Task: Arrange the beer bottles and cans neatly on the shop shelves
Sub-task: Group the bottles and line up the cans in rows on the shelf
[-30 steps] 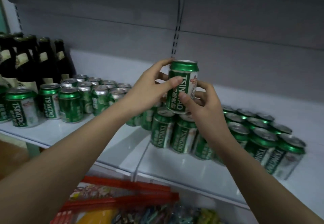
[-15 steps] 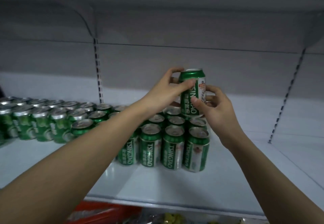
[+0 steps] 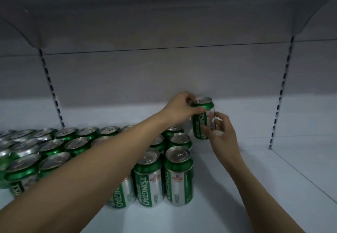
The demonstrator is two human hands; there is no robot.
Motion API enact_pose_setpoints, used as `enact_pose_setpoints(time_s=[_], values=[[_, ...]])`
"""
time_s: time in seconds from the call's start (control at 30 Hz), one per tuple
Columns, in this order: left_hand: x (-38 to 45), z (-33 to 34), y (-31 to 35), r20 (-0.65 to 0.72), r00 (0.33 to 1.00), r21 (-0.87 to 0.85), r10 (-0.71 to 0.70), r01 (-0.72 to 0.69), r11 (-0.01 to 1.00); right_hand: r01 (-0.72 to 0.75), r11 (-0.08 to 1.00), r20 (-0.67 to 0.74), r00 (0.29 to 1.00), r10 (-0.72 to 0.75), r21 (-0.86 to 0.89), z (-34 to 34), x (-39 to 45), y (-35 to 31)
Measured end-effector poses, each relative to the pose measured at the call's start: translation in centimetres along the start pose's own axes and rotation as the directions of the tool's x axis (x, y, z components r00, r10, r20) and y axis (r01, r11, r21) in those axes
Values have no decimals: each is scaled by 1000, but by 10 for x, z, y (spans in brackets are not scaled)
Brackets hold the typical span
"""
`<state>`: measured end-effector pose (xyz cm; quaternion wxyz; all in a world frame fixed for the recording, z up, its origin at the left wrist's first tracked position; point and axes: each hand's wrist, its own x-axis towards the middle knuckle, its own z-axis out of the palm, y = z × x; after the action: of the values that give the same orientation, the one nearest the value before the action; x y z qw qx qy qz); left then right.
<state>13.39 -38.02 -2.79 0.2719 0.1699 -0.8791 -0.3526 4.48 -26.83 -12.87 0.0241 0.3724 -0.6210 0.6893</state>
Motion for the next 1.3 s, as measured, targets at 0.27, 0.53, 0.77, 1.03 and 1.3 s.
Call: enact_pose_setpoints(time_s=[0.27,0.53,0.77,1.03,1.3], values=[[5,7,-28,84,983,221,-164,142,965,-121,982,139,980,141,-142,20,-14,43],[2,18,-38,116,967,455,-227,152,878,-201,936,224,936,270,-290,10,-15,48],[-44,-21,-21,-2,997,321,-79,75,944,-214,956,245,934,261,-202,-5,-5,24],[-170,-102,-41,-264,962,299,63,20,954,215,976,-215,953,-213,-14,8,-37,-64],[-270,-155,-80,-427,899,267,-97,227,937,432,888,276,844,-460,160,102,-126,-149]])
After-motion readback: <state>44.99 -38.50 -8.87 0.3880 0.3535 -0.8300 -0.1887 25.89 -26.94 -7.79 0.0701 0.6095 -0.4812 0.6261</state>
